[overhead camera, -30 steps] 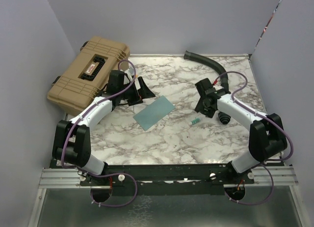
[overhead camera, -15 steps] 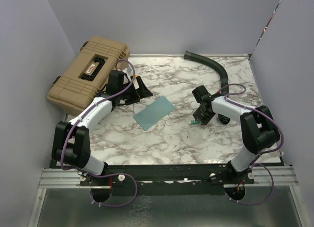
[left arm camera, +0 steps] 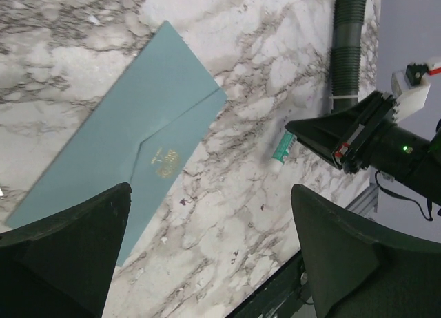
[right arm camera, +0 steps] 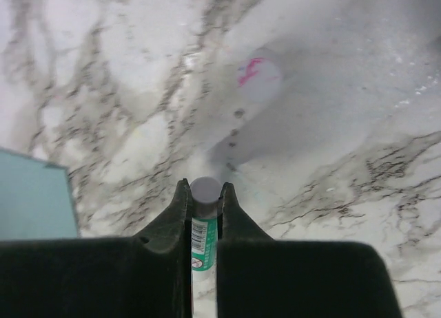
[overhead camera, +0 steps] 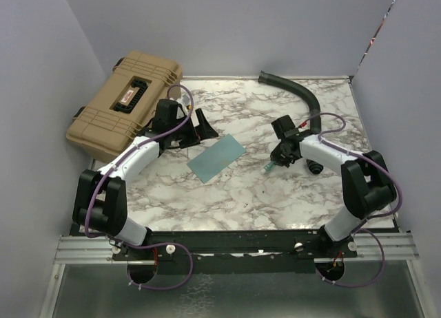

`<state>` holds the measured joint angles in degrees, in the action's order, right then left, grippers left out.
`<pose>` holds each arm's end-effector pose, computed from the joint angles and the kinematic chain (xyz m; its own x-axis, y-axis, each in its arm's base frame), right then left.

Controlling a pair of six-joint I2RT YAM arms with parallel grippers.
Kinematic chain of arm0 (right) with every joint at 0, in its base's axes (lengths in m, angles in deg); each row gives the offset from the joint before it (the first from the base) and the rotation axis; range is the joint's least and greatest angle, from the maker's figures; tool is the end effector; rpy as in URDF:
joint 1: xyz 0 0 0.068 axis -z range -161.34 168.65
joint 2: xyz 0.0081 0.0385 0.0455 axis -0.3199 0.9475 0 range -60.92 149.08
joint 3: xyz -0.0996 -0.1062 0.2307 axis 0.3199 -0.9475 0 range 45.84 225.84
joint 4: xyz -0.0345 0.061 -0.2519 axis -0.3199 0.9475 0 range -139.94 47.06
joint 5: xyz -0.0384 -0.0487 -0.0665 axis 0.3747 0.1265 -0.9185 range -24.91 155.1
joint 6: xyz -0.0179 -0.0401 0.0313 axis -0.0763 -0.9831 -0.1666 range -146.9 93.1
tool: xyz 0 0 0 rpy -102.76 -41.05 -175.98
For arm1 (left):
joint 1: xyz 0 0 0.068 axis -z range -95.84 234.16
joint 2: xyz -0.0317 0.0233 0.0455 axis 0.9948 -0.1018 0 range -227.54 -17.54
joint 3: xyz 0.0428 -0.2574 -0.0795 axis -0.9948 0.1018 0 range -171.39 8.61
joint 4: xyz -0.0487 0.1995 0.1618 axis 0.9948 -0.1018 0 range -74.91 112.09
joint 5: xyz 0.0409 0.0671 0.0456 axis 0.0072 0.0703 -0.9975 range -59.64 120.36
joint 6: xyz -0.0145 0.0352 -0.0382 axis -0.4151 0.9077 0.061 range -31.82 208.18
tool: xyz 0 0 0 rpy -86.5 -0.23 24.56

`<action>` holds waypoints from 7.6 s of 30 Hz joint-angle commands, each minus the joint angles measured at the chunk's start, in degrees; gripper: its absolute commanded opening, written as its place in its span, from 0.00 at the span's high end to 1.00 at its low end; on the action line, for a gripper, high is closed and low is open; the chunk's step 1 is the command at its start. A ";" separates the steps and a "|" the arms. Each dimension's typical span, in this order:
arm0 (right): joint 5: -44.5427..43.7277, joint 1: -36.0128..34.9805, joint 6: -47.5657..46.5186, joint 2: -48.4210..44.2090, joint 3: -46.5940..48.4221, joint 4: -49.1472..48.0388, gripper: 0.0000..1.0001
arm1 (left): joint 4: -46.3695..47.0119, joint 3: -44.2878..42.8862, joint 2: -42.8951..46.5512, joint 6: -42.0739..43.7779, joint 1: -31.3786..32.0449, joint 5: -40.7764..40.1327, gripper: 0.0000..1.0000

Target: Place the letter into the envelope and seal it

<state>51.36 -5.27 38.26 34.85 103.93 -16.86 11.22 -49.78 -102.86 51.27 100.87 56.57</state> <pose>0.2894 0.1193 0.1714 -0.6551 0.6738 -0.3418 0.6478 0.7337 0.2049 0.3094 -0.1093 0.2541 -0.8251 -0.3148 -0.4691 0.1210 0.7126 -0.6910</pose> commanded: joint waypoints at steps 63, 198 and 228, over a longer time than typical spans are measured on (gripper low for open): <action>44.02 -2.31 -22.48 -25.03 -0.37 -33.34 0.50 | 30.54 1.53 3.04 2.52 19.74 8.29 1.00; 92.16 -8.25 -56.71 -19.39 17.37 -35.53 0.99 | 28.69 -4.37 13.63 10.70 16.07 39.43 1.00; 41.67 -9.65 -36.87 -21.06 15.35 -21.94 0.61 | 28.08 -0.68 11.68 5.63 16.07 10.09 1.00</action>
<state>92.93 -14.43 0.80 14.06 120.65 -41.41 38.06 -50.83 -91.71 58.18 116.80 67.63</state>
